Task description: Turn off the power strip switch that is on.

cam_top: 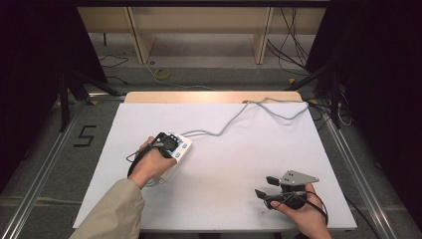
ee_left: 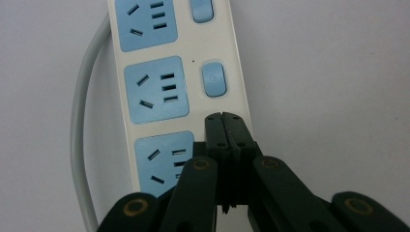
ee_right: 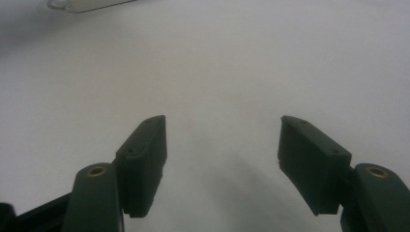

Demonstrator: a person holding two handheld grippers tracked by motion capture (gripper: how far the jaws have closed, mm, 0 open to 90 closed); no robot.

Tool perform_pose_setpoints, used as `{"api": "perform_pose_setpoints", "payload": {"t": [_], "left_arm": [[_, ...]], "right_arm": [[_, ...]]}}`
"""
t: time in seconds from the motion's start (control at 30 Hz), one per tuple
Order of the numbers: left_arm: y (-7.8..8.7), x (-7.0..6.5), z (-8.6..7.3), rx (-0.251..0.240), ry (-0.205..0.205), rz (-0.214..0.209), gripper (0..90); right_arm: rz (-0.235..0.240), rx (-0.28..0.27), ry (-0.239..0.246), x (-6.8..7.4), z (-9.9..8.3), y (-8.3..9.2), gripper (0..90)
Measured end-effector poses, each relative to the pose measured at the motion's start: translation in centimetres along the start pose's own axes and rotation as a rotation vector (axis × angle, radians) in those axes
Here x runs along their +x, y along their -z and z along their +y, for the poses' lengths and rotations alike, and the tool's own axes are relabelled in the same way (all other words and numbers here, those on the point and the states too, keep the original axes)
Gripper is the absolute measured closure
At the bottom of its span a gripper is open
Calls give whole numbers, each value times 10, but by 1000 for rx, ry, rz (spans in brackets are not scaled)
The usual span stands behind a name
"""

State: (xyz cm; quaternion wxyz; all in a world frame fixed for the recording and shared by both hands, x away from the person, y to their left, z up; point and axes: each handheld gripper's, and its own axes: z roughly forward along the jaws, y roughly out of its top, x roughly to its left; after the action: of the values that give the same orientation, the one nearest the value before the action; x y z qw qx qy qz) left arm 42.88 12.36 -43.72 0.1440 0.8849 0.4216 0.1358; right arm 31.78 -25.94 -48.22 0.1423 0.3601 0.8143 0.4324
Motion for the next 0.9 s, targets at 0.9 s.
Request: {"api": "perform_pose_setpoints", "payload": {"t": [0.9], "left_arm": [[0, 2, -1, 25, -1, -24, 899]], "right_arm": [[-1, 1, 4, 0, 0, 0, 355]]}}
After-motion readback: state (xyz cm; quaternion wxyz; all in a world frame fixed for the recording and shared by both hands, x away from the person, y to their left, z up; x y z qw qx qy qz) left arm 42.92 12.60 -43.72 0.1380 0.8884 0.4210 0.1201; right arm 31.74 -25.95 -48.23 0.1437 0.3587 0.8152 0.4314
